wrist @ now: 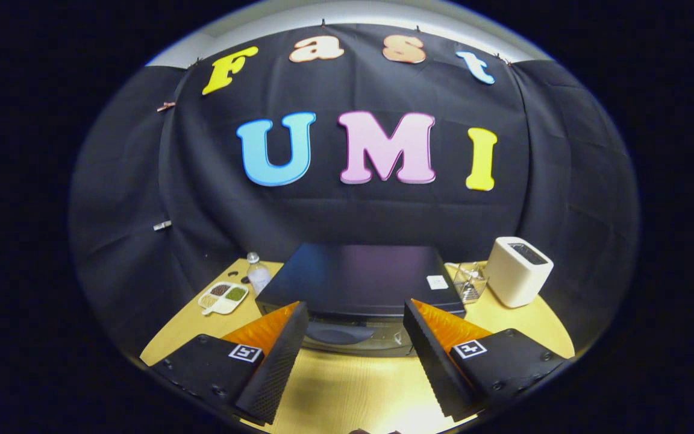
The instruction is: Open the toaster oven, put the food inside, and close the toaster oven door.
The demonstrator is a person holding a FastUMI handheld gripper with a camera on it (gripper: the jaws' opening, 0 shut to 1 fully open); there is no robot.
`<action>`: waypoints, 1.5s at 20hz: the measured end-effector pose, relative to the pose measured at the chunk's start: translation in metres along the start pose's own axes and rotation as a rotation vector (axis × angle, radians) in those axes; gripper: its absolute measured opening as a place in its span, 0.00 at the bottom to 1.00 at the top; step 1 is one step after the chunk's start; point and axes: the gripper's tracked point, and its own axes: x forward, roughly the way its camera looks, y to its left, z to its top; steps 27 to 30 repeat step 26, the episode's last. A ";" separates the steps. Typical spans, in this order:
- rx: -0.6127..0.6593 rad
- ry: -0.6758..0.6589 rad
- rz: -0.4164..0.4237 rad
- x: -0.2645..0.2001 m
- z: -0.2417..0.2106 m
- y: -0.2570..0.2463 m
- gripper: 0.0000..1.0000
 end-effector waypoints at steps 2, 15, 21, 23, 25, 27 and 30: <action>-0.014 -0.053 -0.019 -0.016 0.019 -0.016 0.98; -0.030 -0.210 -0.135 -0.090 0.070 -0.131 0.98; -0.012 -0.214 -0.101 -0.090 0.069 -0.123 0.98; -0.004 -0.226 -0.077 -0.088 0.073 -0.113 0.98; -0.007 -0.240 -0.063 -0.088 0.078 -0.106 0.98; -0.005 -0.245 -0.056 -0.087 0.079 -0.103 0.98; -0.005 -0.245 -0.056 -0.087 0.079 -0.103 0.98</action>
